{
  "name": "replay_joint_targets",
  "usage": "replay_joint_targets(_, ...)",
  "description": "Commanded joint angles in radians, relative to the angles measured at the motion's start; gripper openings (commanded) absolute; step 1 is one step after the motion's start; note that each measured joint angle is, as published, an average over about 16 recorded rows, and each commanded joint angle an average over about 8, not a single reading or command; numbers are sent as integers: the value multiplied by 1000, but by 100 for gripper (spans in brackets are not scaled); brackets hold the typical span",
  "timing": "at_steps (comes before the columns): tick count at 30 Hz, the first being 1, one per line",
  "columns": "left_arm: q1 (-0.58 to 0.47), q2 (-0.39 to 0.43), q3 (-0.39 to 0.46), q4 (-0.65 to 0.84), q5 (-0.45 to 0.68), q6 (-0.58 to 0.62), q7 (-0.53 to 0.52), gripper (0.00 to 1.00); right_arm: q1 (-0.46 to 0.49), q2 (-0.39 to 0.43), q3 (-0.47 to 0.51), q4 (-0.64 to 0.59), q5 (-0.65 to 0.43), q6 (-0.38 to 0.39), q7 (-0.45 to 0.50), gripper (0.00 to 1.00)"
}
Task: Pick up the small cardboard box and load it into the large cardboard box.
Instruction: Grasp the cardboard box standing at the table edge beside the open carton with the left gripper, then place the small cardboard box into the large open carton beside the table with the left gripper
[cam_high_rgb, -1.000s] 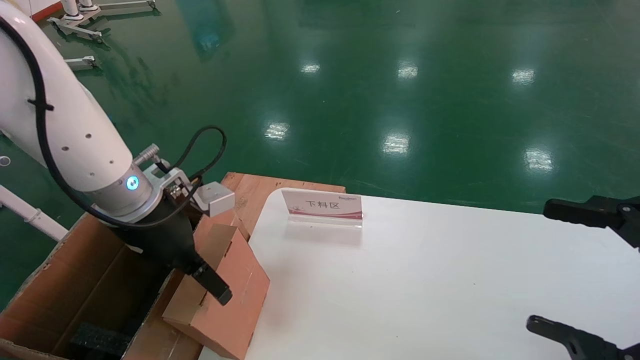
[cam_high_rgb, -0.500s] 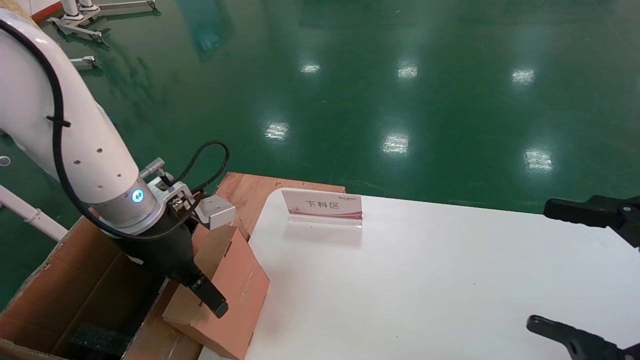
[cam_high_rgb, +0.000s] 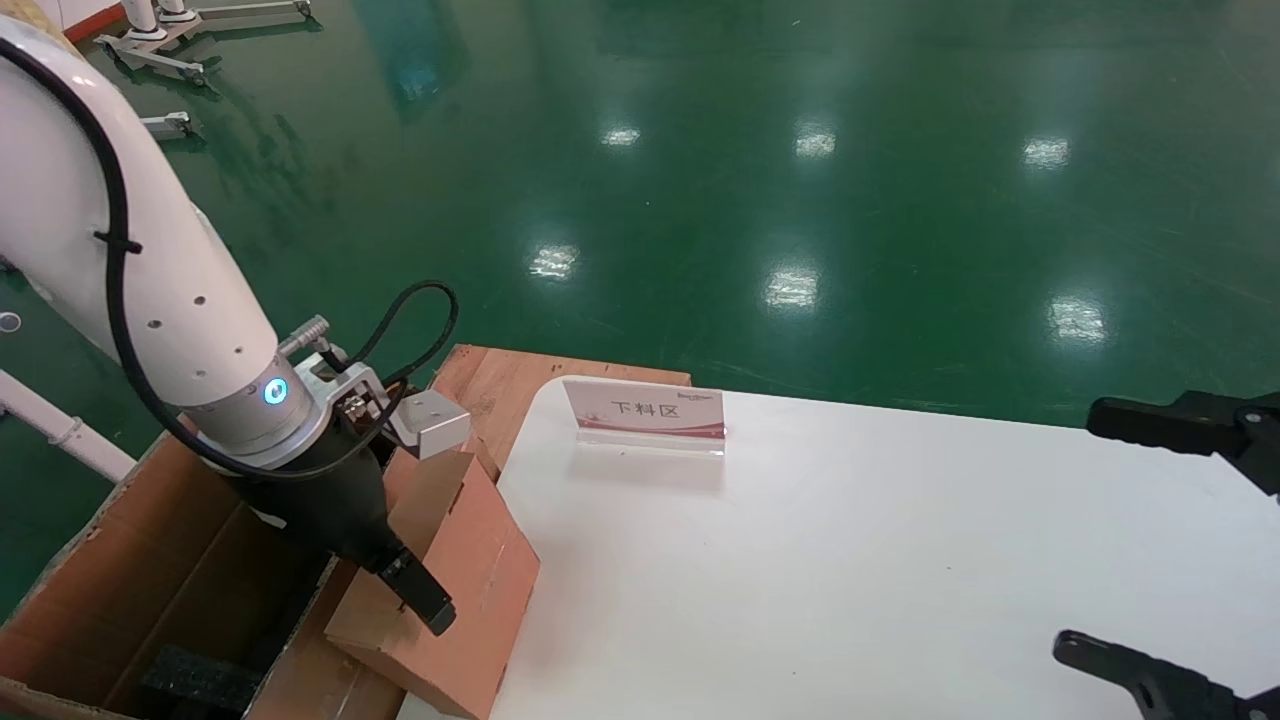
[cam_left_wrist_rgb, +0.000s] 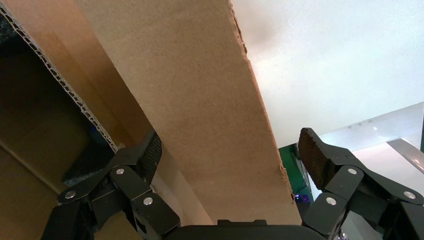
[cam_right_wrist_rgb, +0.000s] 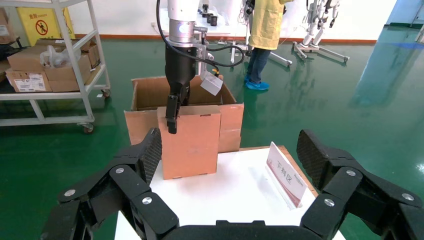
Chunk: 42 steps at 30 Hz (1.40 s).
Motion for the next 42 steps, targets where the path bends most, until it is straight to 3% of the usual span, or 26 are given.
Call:
replay_joint_targets(1, 0, 0, -1, 0, 1, 0, 0, 0, 0, 0, 0, 0, 0, 0, 0, 0)
replay_joint_targets(42, -4, 5, -7, 13, -1, 3, 8, 0, 0, 0, 0, 0, 0, 0, 0, 0)
